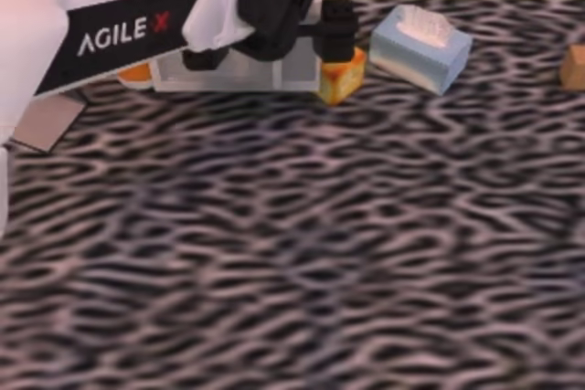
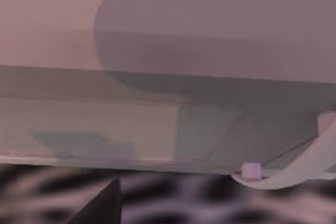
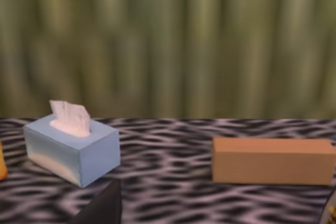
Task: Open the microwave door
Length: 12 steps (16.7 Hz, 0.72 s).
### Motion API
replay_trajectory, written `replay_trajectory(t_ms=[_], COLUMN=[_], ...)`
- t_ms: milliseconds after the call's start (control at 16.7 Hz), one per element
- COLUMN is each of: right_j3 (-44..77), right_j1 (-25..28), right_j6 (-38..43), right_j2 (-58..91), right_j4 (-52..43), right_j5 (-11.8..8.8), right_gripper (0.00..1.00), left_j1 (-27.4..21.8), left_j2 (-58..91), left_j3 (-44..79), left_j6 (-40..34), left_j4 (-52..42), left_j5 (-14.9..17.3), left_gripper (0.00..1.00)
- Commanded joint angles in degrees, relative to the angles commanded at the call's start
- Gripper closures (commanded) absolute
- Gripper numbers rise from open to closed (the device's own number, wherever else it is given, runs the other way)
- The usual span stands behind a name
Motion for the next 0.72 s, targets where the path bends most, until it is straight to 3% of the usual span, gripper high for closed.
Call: replay_trajectory(t_ms=[480,720], right_j3=[0.0,0.0], right_j1=[0.0,0.0], right_j6=[0.0,0.0], right_j2=[0.0,0.0], right_j4=[0.0,0.0], right_j5=[0.0,0.0], right_gripper=[0.0,0.0], left_j1=[2.3,2.3], left_j2=[8.5,8.5], left_j3=[4.0,4.0], left_j6=[2.0,2.0], left_j4=[5.0,5.0], left_j5=[1.5,1.5], left_gripper=[0.0,0.3])
